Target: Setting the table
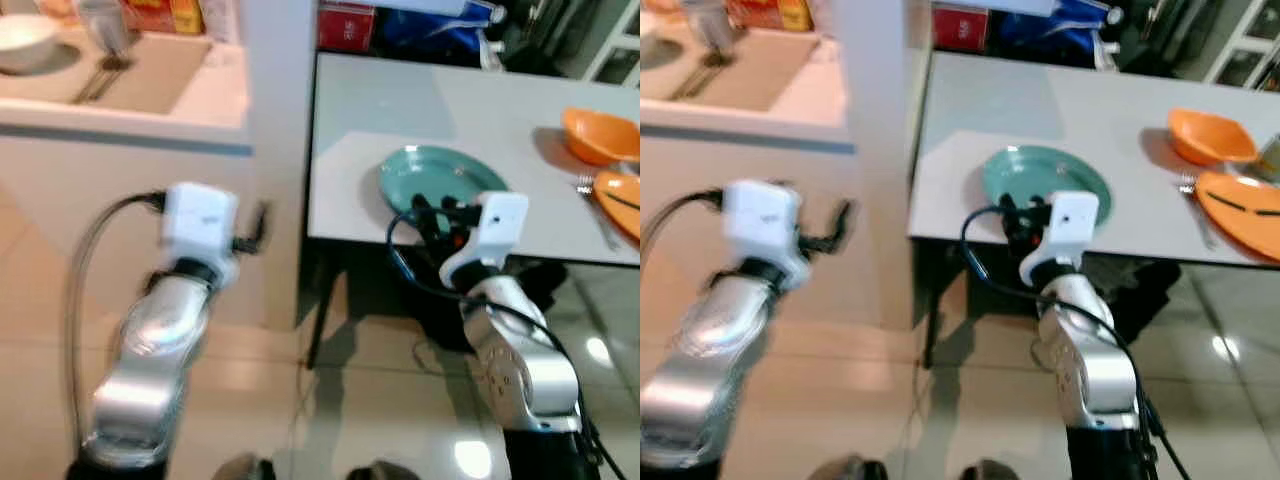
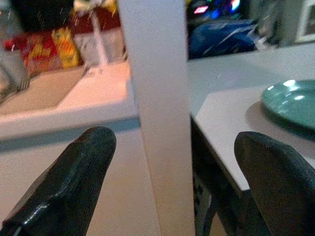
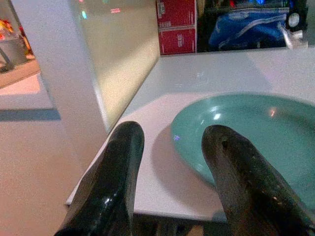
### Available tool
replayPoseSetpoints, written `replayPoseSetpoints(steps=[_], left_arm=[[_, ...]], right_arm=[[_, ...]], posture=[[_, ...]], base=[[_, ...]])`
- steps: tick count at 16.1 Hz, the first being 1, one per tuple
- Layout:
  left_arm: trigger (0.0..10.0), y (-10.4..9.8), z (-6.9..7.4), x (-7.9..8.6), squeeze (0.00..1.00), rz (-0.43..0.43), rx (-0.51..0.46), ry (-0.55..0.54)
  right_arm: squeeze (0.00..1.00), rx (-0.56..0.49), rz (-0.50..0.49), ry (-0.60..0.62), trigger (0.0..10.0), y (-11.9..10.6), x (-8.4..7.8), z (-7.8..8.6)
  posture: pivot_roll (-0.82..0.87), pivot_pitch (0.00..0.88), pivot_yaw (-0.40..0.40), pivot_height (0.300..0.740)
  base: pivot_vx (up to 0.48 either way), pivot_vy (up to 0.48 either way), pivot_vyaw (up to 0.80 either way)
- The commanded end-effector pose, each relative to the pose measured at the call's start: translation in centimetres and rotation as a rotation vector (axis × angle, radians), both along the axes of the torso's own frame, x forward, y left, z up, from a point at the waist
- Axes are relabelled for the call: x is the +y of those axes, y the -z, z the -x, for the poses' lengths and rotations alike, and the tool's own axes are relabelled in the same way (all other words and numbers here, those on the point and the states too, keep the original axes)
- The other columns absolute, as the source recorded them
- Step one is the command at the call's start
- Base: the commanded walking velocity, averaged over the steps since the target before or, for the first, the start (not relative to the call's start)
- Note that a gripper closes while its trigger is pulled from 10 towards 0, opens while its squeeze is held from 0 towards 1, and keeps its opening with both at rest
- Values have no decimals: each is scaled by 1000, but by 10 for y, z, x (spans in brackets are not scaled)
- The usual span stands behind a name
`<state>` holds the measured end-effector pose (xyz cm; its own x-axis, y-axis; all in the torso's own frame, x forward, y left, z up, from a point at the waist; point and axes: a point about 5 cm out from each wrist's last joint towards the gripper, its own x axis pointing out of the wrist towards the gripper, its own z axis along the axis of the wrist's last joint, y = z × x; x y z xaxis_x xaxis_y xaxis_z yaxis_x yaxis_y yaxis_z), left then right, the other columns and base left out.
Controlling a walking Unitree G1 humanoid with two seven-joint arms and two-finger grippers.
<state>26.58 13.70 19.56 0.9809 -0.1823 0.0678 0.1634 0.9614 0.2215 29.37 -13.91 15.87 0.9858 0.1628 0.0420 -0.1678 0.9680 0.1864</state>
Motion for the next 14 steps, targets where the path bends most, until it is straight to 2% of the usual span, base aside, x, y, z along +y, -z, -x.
replayPoseSetpoints(steps=[1, 4, 8, 11, 12, 14], left_arm=[[10000, -5, -2, 4, 0, -21, -25, -10], [10000, -21, -6, 12, 0, 0, -73, -43], [10000, -18, -5, 14, 0, 14, -55, -44], [10000, -18, -5, 14, 0, 34, -50, -51], [10000, -17, -6, 15, 0, 62, -40, -57], [10000, -16, -7, 17, 0, 94, -29, -85]], right_arm=[[0, 12, -10, 14, 10000, -2, 0, -1], [0, 4, -79, -51, 10000, -14, 9, -5], [0, -17, 4, -98, 10000, -22, 20, -4], [0, 0, -38, -138, 10000, -25, 25, -5], [0, 8, -51, -163, 10000, -27, 28, -6], [0, -4, -15, -182, 10000, -34, 33, -9]], posture=[[20, 75, -66, 740], [27, 65, -60, 740], [23, 56, -54, 740], [26, 50, -60, 740], [27, 52, -65, 740], [27, 53, -73, 740]], base=[[0, 480, 0], [0, 480, 0], [0, 480, 0], [0, 480, 0], [0, 0, 0], [399, -259, 0]])
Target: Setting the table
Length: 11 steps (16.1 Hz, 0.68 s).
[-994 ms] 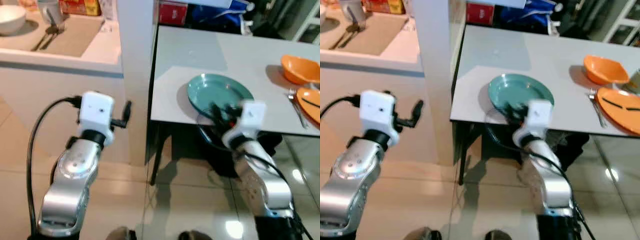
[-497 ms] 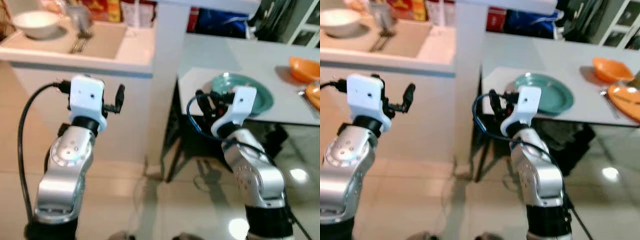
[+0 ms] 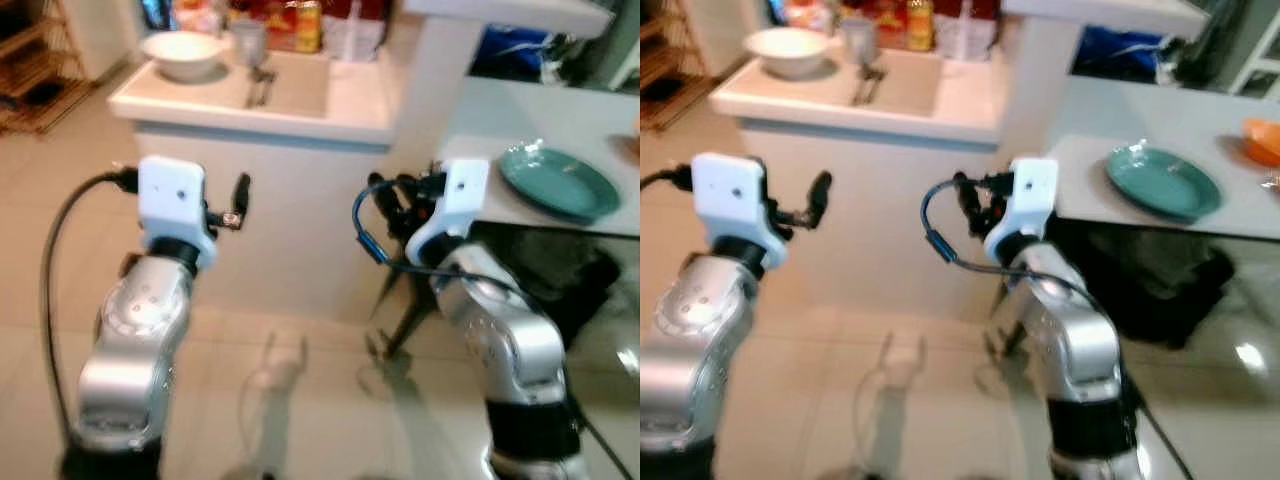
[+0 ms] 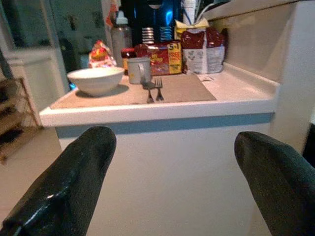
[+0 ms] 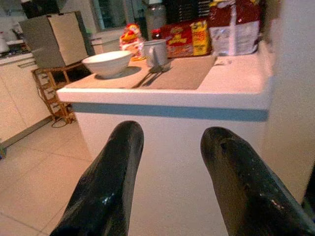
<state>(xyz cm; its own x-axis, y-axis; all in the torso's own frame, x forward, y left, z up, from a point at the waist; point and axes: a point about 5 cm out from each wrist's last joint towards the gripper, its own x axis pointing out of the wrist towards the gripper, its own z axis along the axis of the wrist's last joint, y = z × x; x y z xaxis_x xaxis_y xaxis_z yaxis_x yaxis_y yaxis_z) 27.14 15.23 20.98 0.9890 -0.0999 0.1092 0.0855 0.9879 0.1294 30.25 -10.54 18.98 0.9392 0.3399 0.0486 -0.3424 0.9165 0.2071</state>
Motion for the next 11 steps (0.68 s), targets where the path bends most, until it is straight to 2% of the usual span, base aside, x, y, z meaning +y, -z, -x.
replayPoseSetpoints(steps=[1, 9, 10, 11], left_arm=[[10000, -2, -1, 2, 0, 7, 4, -21], [10000, -7, 0, 8, 0, -9, -2, -41], [10000, -7, 0, 8, 0, -15, -1, -40], [10000, -7, 0, 8, 0, -18, -1, -40]], right_arm=[[0, -5, 10, -11, 10000, -4, 1, -1], [0, -2, 61, -44, 10000, -4, 6, -5], [0, -28, 105, -77, 10000, -5, 9, -3], [0, -34, 109, -93, 10000, -5, 11, -3]], posture=[[29, 54, -78, 740], [32, 63, -92, 740], [33, 67, -93, 740], [33, 69, -94, 740]], base=[[412, -240, 0], [428, 0, 0], [435, 0, 800], [435, 0, 800]])
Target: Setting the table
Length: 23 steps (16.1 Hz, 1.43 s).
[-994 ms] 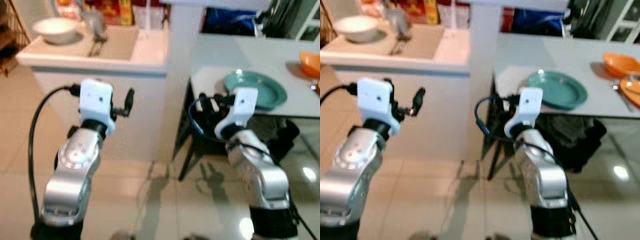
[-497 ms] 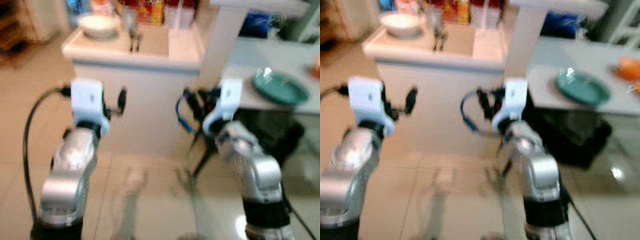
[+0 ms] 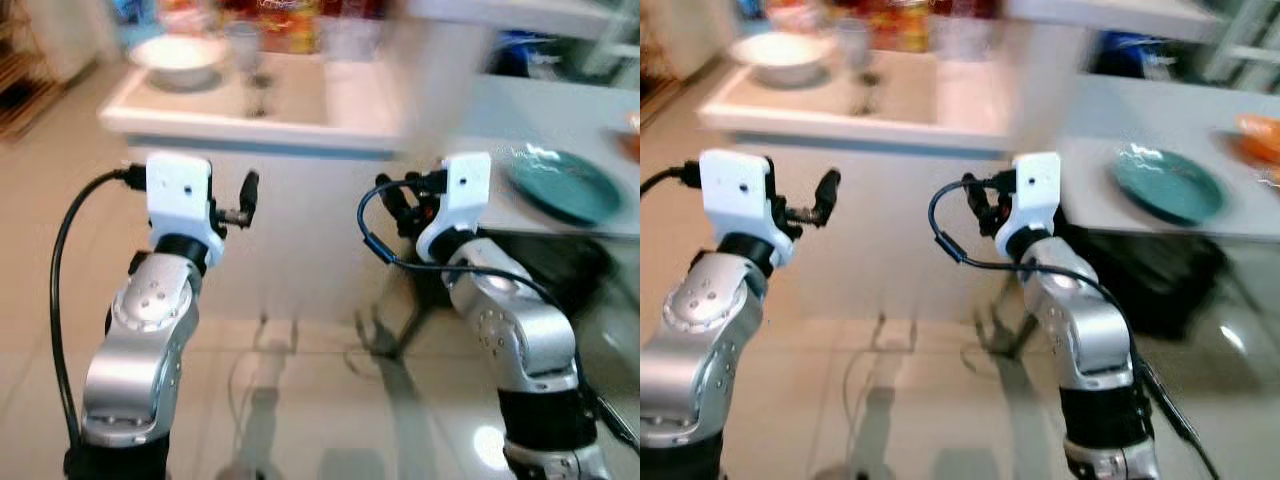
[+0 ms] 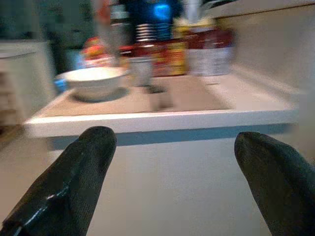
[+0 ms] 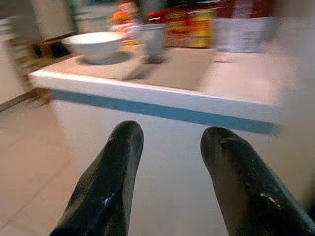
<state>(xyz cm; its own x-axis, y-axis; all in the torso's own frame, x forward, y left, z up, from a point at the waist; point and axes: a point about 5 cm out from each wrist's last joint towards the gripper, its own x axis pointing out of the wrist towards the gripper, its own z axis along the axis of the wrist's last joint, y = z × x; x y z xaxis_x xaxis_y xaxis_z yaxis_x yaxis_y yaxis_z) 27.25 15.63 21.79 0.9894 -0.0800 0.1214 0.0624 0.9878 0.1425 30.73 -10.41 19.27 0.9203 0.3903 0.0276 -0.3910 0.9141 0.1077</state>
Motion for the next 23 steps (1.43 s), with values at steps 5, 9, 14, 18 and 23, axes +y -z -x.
replayPoseSetpoints(steps=[5, 9, 14, 18, 23], left_arm=[[10000, 0, 1, 4, 0, -25, 10, -19], [10000, 0, 0, 4, 0, -32, 11, -6], [10000, 0, 0, 1, 0, -33, 13, 6], [10000, 0, 1, 1, 0, -33, 14, 7], [10000, -2, 2, -3, 0, -28, -5, 37]], right_arm=[[0, -19, 5, -66, 10000, -3, 15, 3], [0, -37, -17, 23, 10000, -17, 10, -3], [0, -56, -28, -7, 10000, -31, 6, -15], [0, -59, -52, 1, 10000, -39, 7, -23], [0, -16, -70, 57, 10000, -44, 4, -37]], posture=[[34, 80, -95, 740], [30, 83, -90, 740], [28, 83, -87, 740], [28, 86, -88, 740], [31, 86, -87, 740]], base=[[435, 0, 800], [437, 0, 0], [439, 0, -93], [441, 0, -530], [352, 0, 0]])
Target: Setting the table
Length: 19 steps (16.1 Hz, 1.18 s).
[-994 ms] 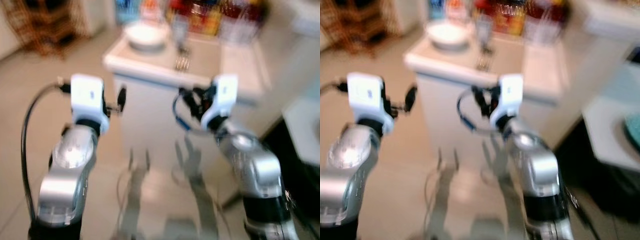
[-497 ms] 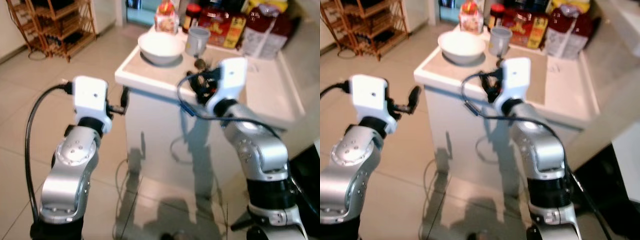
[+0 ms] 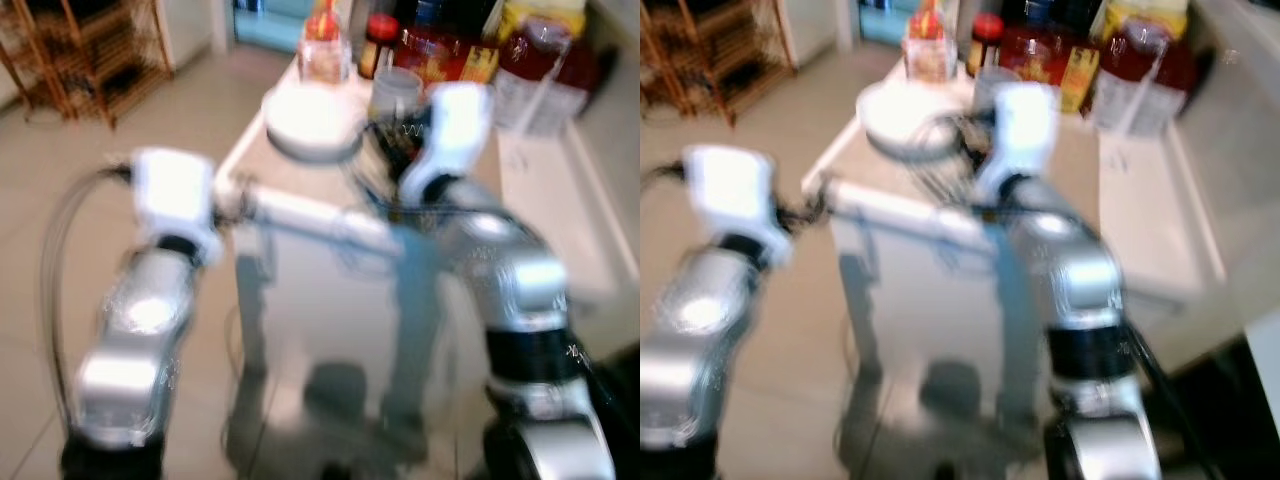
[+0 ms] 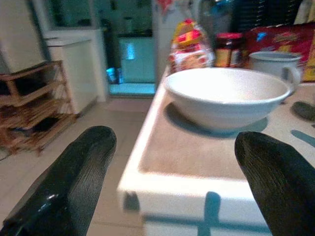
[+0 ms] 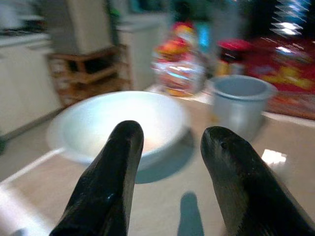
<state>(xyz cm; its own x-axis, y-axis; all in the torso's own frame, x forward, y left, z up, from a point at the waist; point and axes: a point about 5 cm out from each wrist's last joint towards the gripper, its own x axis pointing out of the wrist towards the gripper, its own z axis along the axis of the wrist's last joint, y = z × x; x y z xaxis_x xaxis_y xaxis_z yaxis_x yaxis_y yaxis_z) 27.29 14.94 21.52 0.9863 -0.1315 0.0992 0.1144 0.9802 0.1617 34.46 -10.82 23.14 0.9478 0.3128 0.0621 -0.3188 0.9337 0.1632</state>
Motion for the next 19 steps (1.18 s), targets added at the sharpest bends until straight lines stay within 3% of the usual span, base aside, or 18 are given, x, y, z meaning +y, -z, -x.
replayPoseSetpoints(steps=[1, 3, 4, 10, 14, 15, 16, 17, 18, 19], left_arm=[[10000, -6, 4, 0, 0, -8, -33, 33], [10000, -4, 6, -4, 0, -28, -23, 78], [10000, -3, 8, -9, 0, -46, -16, 132], [10000, -4, 16, -25, 0, -66, -21, 255], [10000, -3, 18, -27, 0, -80, -16, 279], [10000, -3, 19, -27, 0, -81, -16, 281], [10000, -3, 19, -27, 0, -83, -16, 283], [10000, -3, 20, -27, 0, -84, -16, 284], [10000, -3, 21, -27, 0, -87, -19, 284], [10000, -4, 22, -27, 0, -87, -22, 282]], right_arm=[[0, 44, -39, 3, 10000, -3, 7, -4], [0, 92, -105, 20, 10000, -1, 5, -8], [1000, 134, -130, 48, 10000, 1, 2, -17], [1000, 259, -191, 109, 10000, 10, 5, -54], [1000, 335, -343, 162, 10000, 17, 4, -69], [51, 339, -371, 173, 10000, 16, 4, -71], [0, 349, -399, 186, 10000, 13, 5, -74], [0, 357, -430, 180, 10000, 12, 7, -75], [0, 368, -523, 141, 10000, 10, 12, -76], [0, 354, -539, 121, 10000, 8, 16, -76]], posture=[[30, 87, -88, 740], [29, 90, -88, 740], [30, 88, -88, 740], [35, 96, -92, 740], [46, 96, -99, 740], [46, 96, -99, 740], [53, 94, -102, 740], [55, 93, -103, 740], [67, 89, -113, 740], [77, 89, -120, 740]], base=[[0, 0, 0], [0, 0, 0], [0, 0, 0], [0, 0, 0], [0, 0, 0], [0, 0, 0], [0, 0, 0], [0, 0, 0], [0, 0, 0], [0, 0, 0]])
